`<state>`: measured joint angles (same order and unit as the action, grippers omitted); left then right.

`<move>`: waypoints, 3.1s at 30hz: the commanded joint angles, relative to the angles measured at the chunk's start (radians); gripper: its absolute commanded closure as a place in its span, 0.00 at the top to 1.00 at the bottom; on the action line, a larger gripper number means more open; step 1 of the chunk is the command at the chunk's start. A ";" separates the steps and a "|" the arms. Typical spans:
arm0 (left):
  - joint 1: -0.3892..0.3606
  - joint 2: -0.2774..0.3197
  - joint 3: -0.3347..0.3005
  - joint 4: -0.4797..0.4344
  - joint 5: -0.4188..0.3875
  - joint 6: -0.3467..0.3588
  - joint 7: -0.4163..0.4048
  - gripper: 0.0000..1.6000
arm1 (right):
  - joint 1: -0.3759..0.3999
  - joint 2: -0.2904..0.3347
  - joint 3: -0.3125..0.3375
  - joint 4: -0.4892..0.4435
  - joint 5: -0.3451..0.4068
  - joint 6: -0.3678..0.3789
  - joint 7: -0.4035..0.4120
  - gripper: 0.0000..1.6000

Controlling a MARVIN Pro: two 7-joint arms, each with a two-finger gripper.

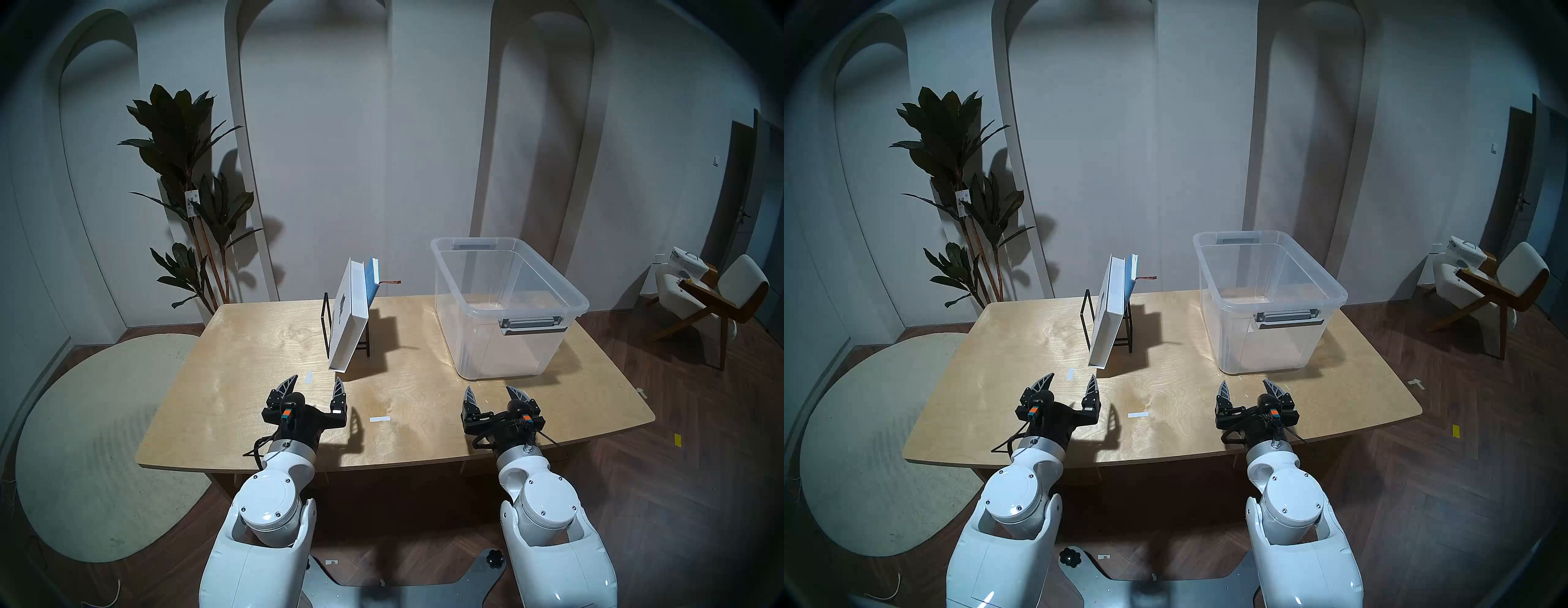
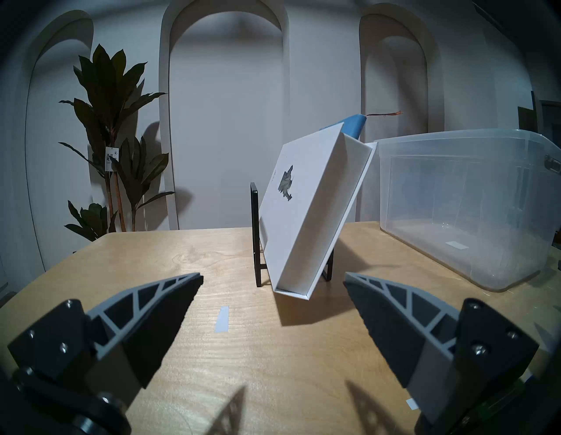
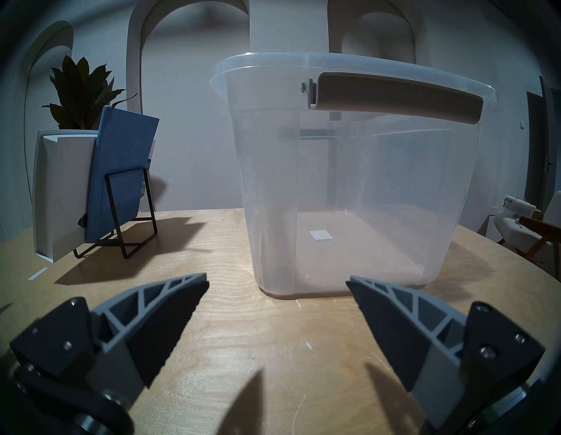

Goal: Pack the books into the storage box

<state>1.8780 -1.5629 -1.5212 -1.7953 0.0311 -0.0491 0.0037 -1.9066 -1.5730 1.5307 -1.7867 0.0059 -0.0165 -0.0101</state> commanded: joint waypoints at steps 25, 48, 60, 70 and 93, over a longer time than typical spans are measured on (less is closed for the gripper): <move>-0.312 0.098 -0.043 0.149 -0.187 0.076 -0.302 1.00 | 0.003 -0.001 0.002 -0.018 -0.001 -0.005 -0.001 1.00; -0.338 0.113 0.016 0.162 -0.155 0.085 -0.331 1.00 | 0.002 -0.001 0.001 -0.020 -0.001 -0.004 -0.002 1.00; -0.425 0.107 0.058 0.224 -0.076 0.073 -0.274 1.00 | 0.003 -0.001 0.001 -0.019 -0.001 -0.005 -0.002 1.00; -0.498 0.086 0.054 0.324 -0.067 0.095 -0.232 1.00 | 0.003 -0.001 0.001 -0.019 -0.001 -0.004 -0.002 1.00; -0.520 0.168 0.044 0.260 0.102 0.113 -0.114 0.00 | 0.004 -0.001 0.001 -0.016 0.000 -0.005 -0.002 1.00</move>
<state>1.3857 -1.4538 -1.4783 -1.4317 0.0483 0.0635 -0.1528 -1.9065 -1.5731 1.5307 -1.7829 0.0056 -0.0165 -0.0102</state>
